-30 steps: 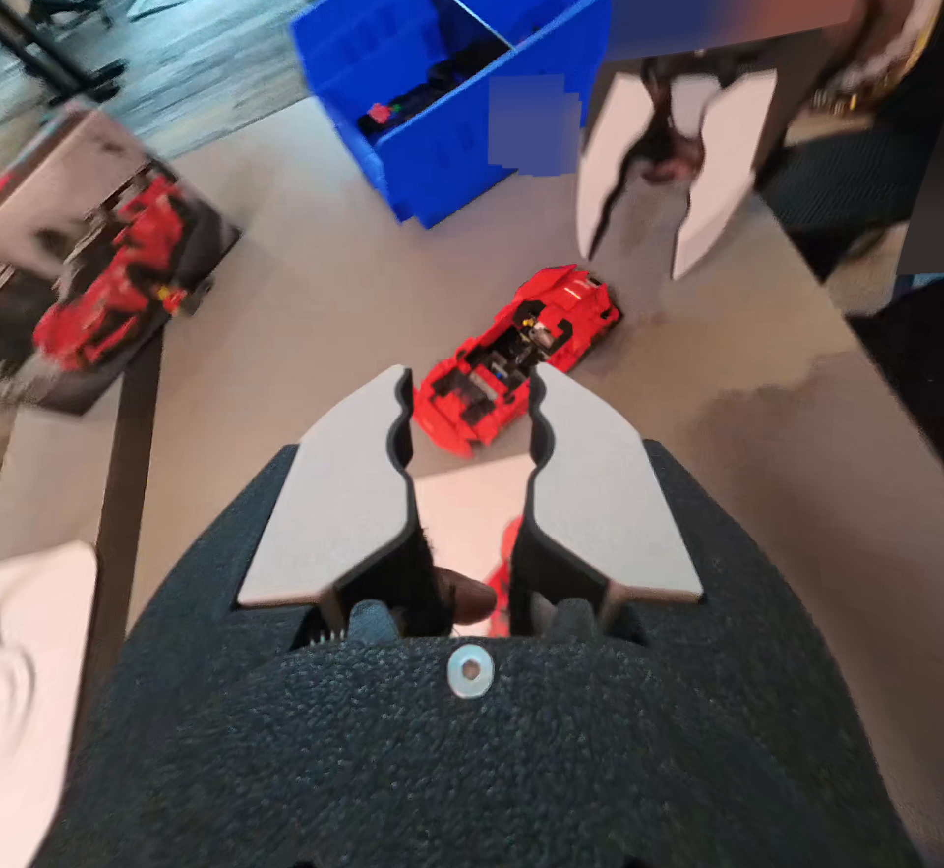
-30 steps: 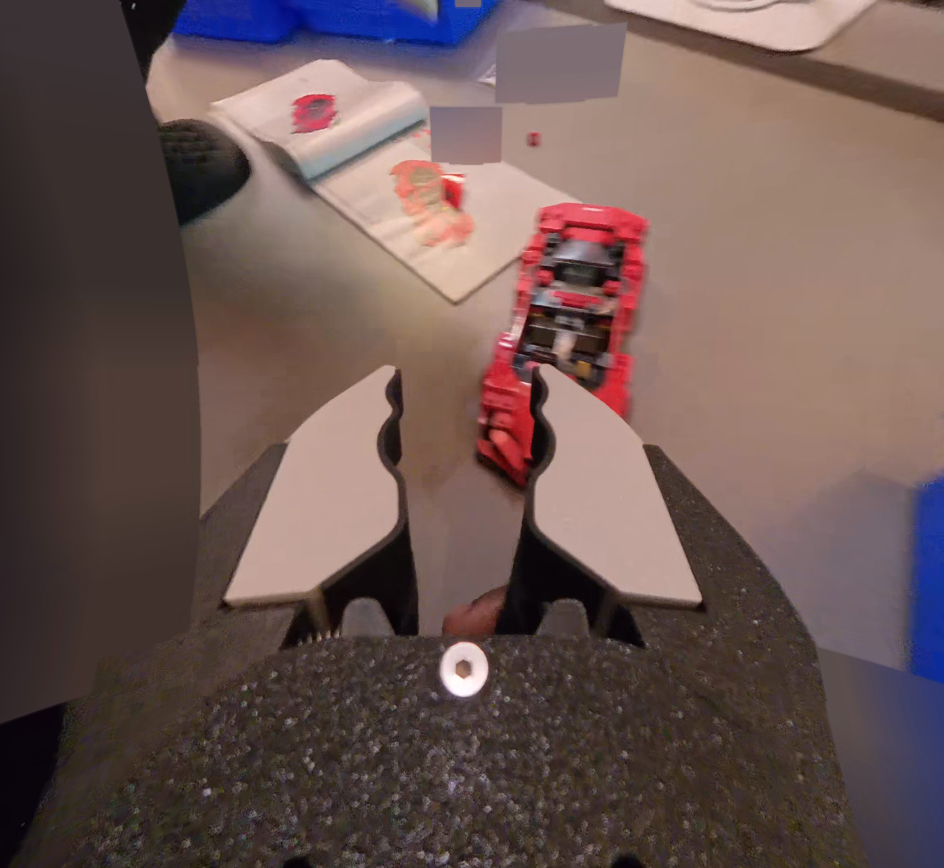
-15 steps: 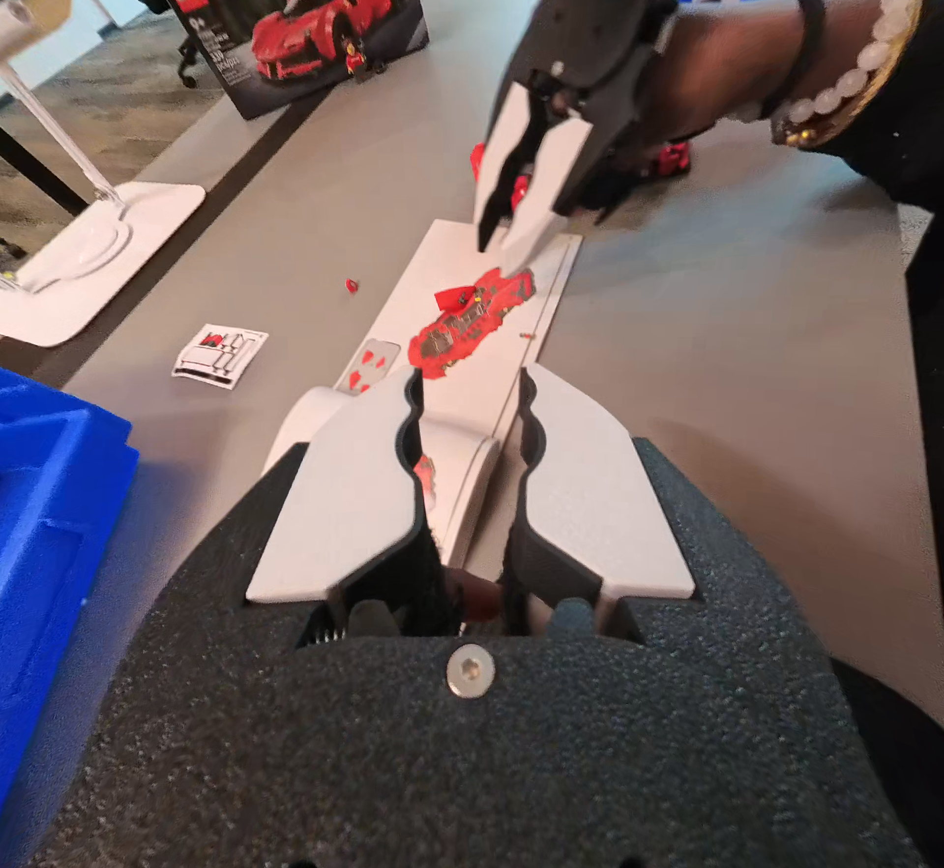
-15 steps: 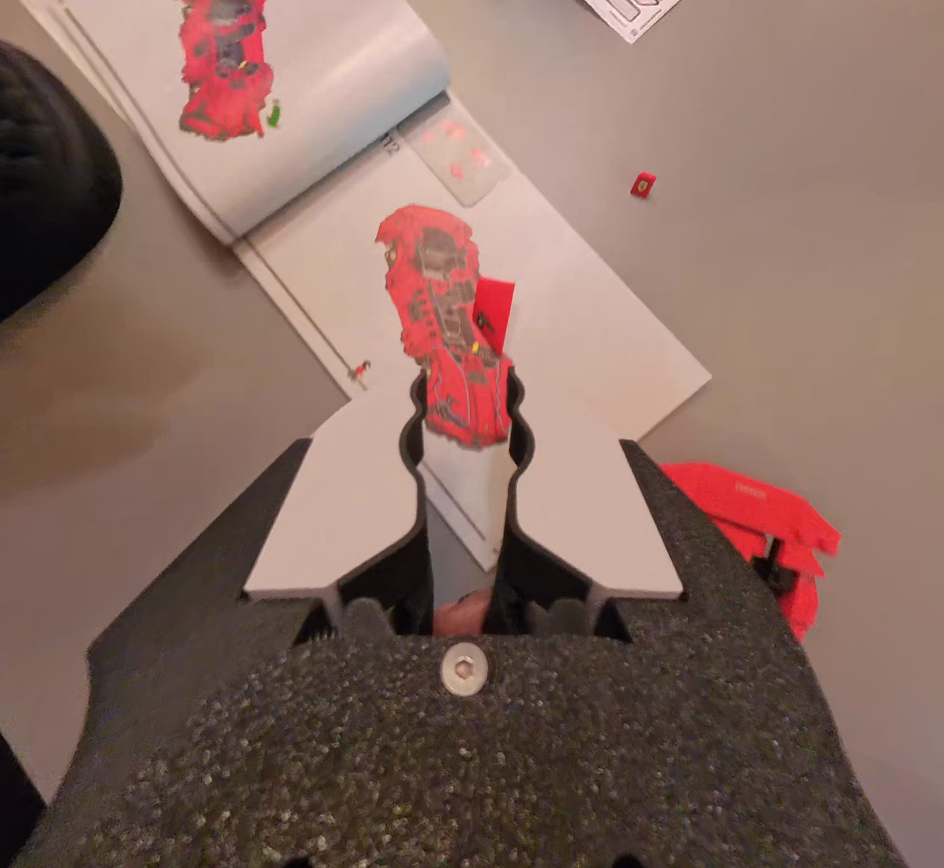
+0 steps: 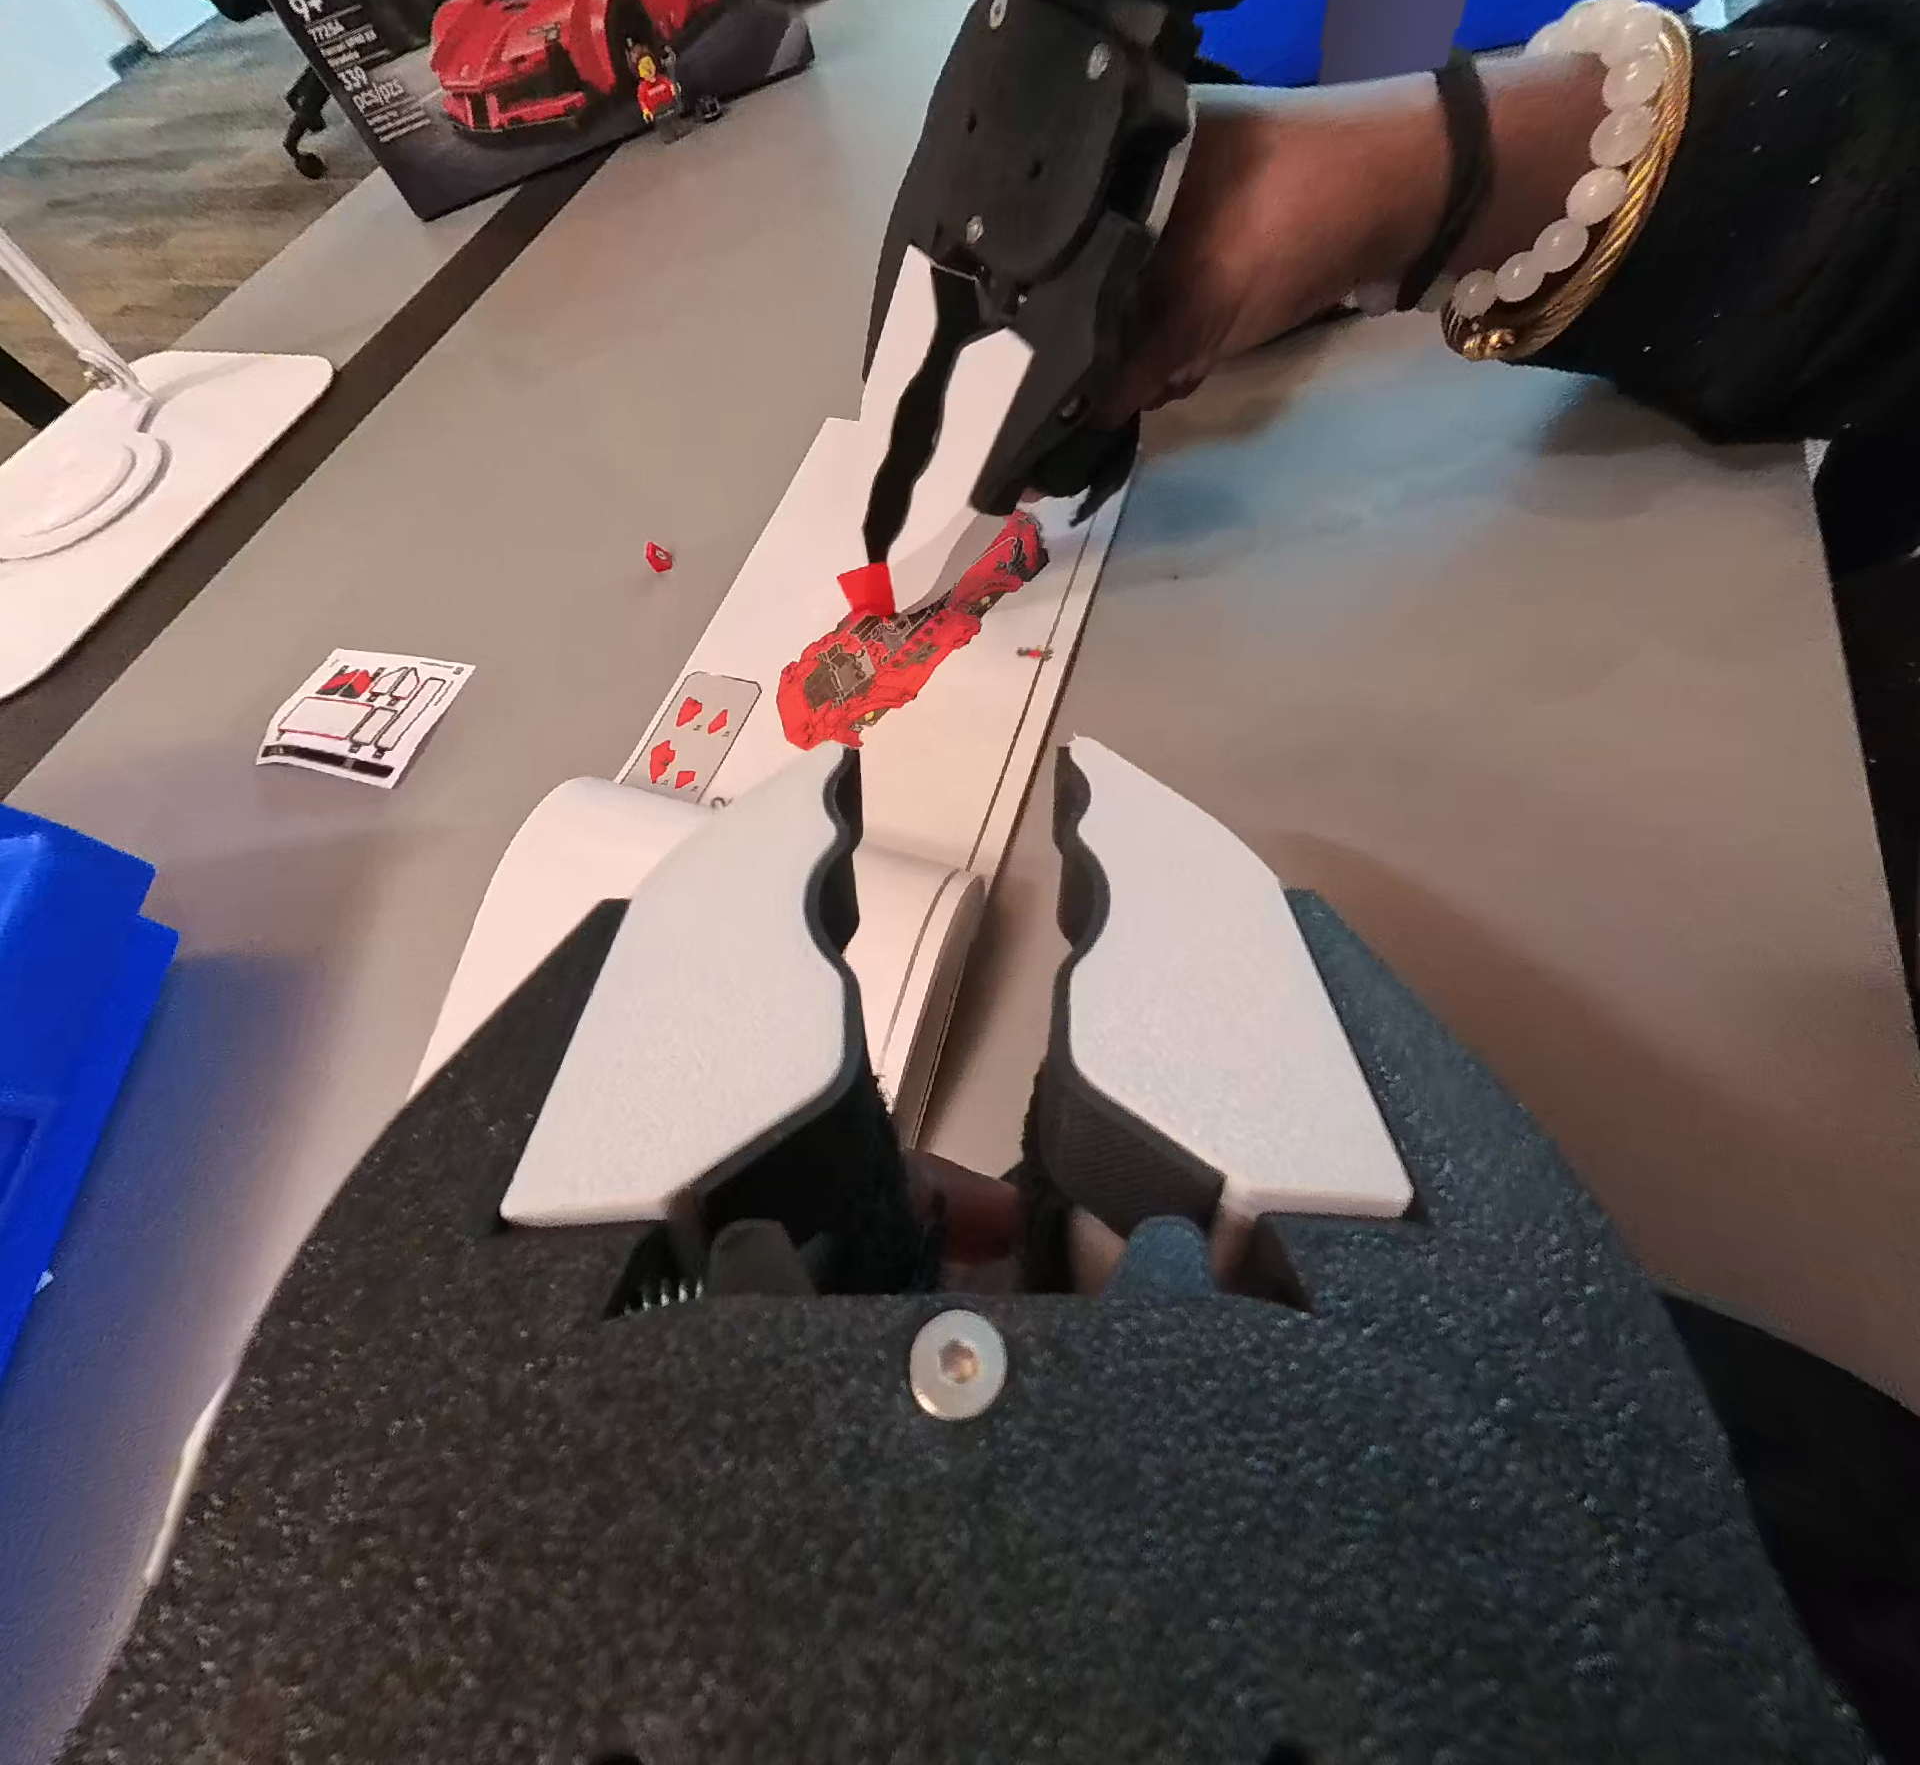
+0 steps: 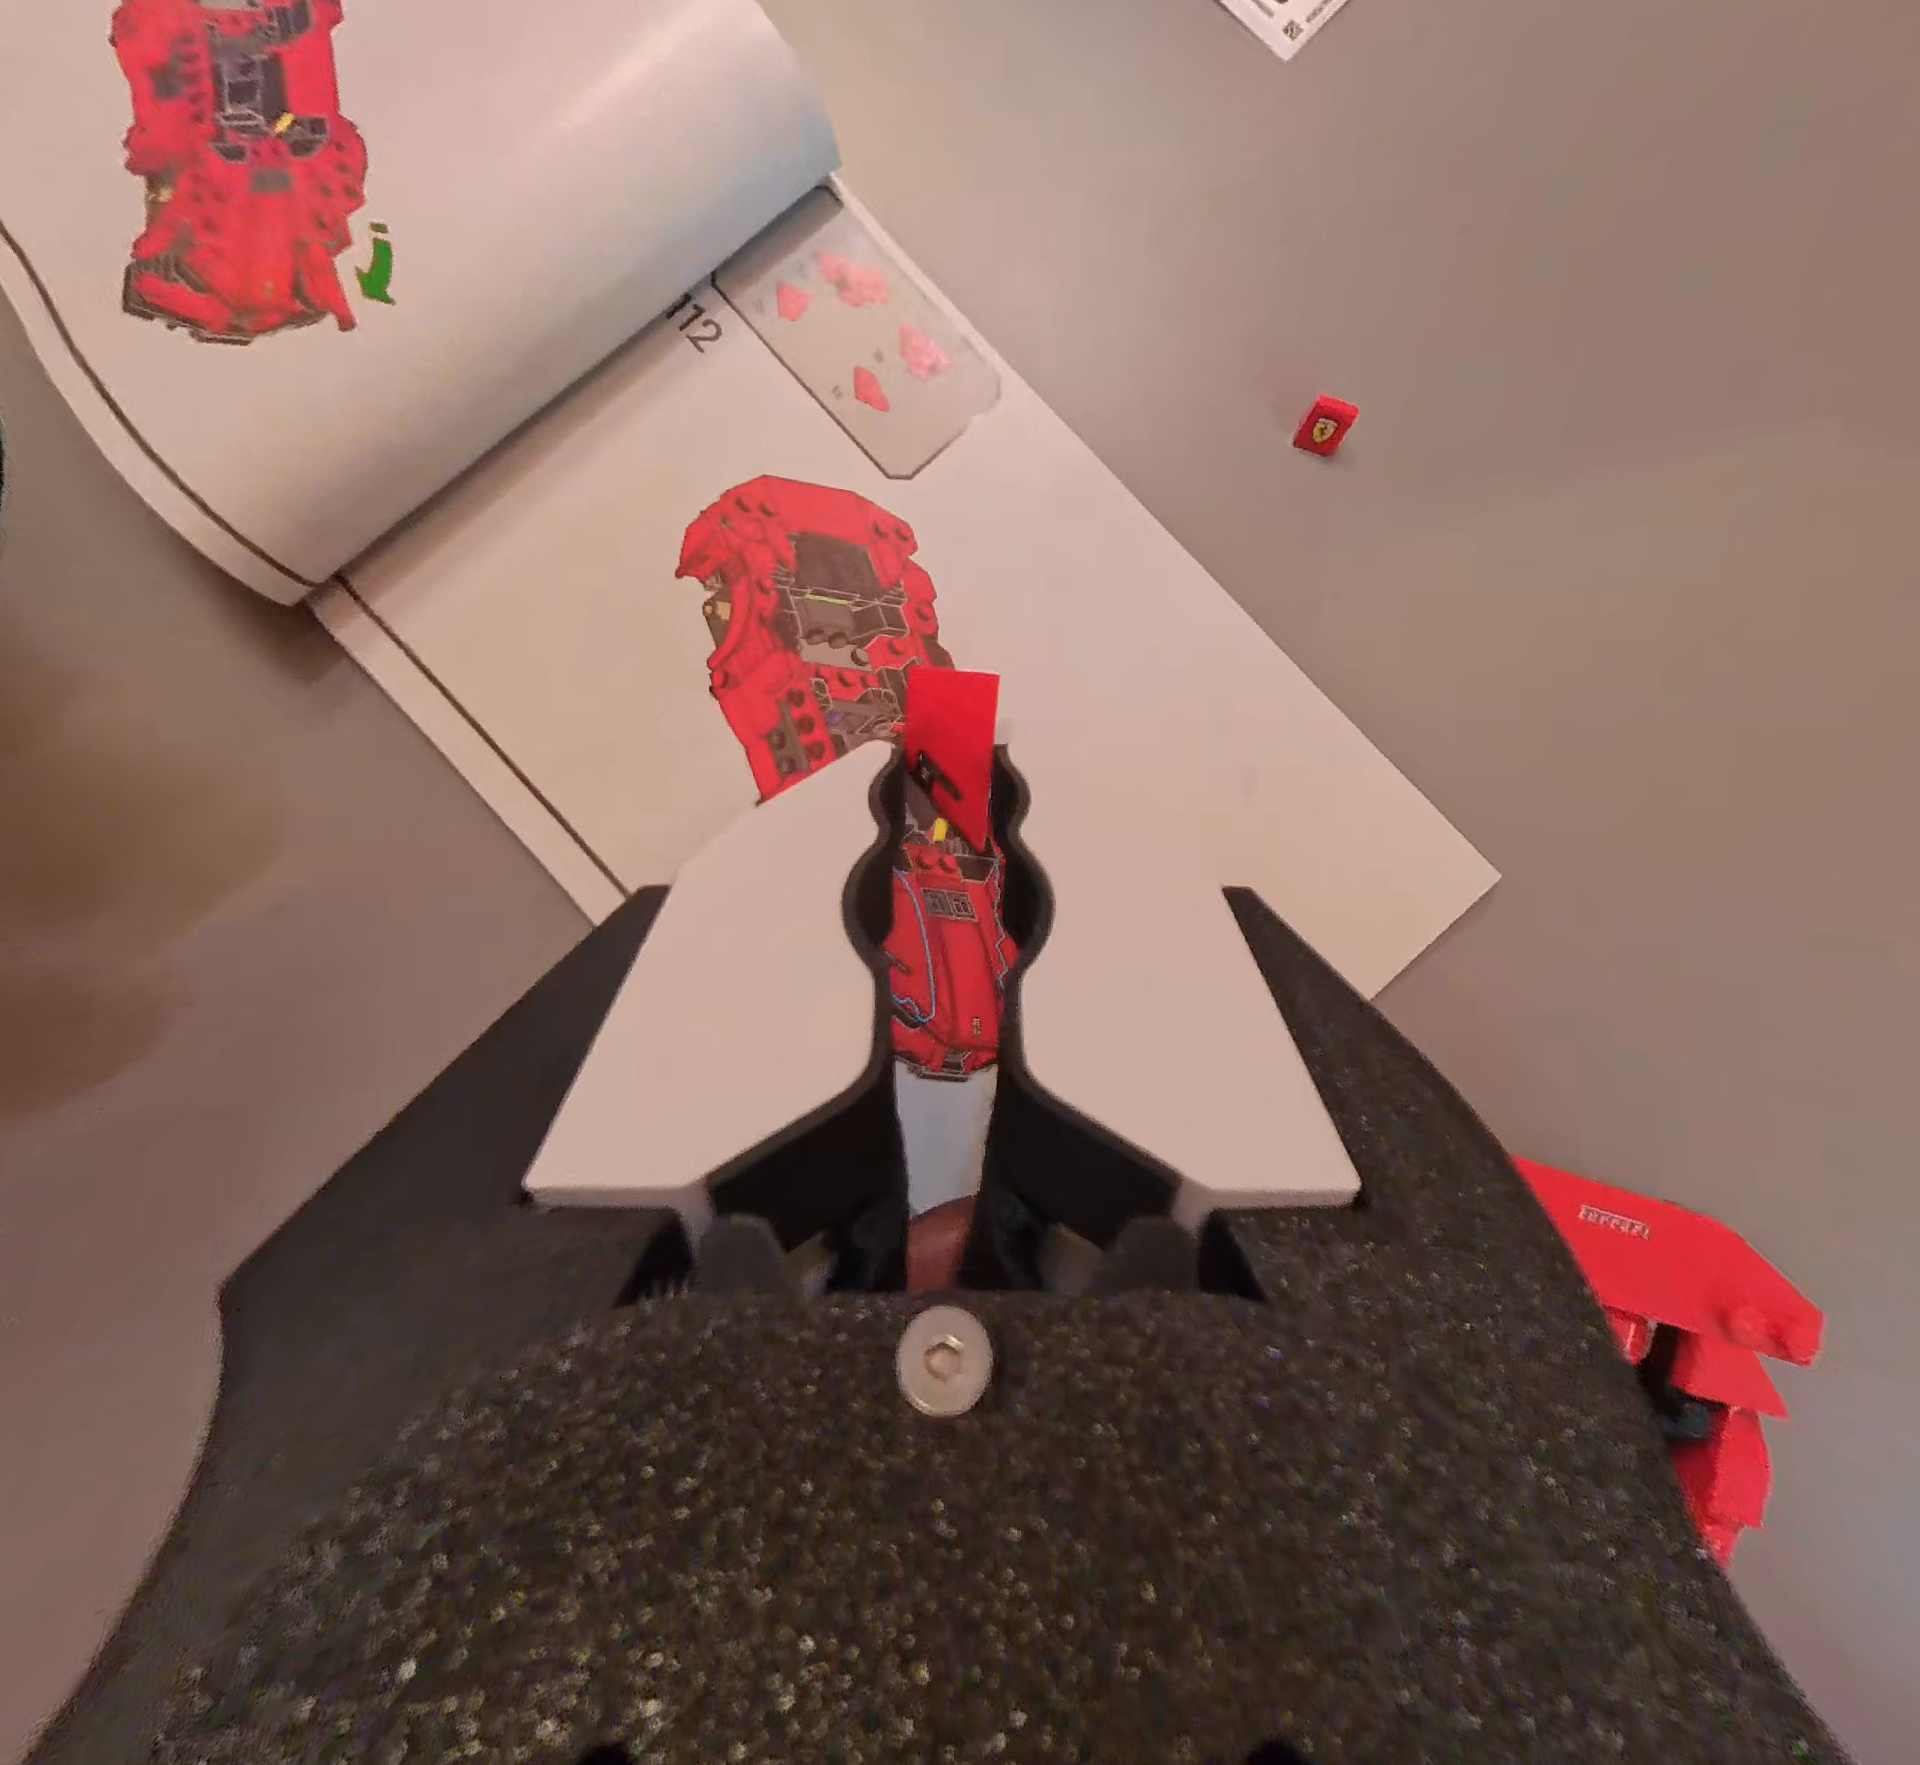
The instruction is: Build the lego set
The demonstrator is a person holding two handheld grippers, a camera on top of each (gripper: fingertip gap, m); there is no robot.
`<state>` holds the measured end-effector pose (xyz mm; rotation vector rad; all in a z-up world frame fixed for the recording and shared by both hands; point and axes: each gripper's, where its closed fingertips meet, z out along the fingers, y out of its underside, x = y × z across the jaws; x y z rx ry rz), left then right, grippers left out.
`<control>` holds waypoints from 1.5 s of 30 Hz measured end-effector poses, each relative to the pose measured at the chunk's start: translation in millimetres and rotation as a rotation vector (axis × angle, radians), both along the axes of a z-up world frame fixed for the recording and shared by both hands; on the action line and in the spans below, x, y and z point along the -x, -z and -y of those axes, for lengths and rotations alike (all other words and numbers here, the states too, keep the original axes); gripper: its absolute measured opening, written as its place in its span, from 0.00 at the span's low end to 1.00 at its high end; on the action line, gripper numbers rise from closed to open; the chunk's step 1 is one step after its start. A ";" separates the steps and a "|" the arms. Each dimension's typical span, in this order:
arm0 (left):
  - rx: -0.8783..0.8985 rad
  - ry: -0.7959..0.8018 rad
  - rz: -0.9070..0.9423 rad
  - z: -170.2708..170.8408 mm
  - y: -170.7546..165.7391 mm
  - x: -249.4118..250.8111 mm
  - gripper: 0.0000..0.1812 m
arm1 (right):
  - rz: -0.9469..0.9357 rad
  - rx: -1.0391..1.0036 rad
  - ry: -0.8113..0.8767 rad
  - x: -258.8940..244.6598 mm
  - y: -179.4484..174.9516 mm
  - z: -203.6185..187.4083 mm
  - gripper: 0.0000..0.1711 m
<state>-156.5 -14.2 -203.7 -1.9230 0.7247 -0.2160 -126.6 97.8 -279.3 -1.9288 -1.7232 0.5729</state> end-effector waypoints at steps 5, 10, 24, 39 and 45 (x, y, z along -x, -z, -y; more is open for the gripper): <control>0.015 0.037 -0.029 -5.9 2.7 -14.7 0.19 | -0.064 0.040 -0.064 -32.5 -28.8 16.9 0.09; 0.029 0.146 -0.065 -12.6 4.2 -45.6 0.18 | -0.042 -0.014 0.032 -155.0 -77.3 9.3 0.09; -0.025 0.524 -0.188 -82.5 18.4 -186.3 0.11 | 0.029 0.049 0.122 -218.5 -32.5 2.9 0.09; -0.018 0.826 -0.288 -116.6 35.2 -216.8 0.02 | 0.170 0.107 0.159 -200.3 -21.0 -9.9 0.09; 0.021 0.859 -0.249 -123.7 35.4 -218.2 0.01 | 0.187 0.120 0.157 -199.3 -20.2 -11.8 0.09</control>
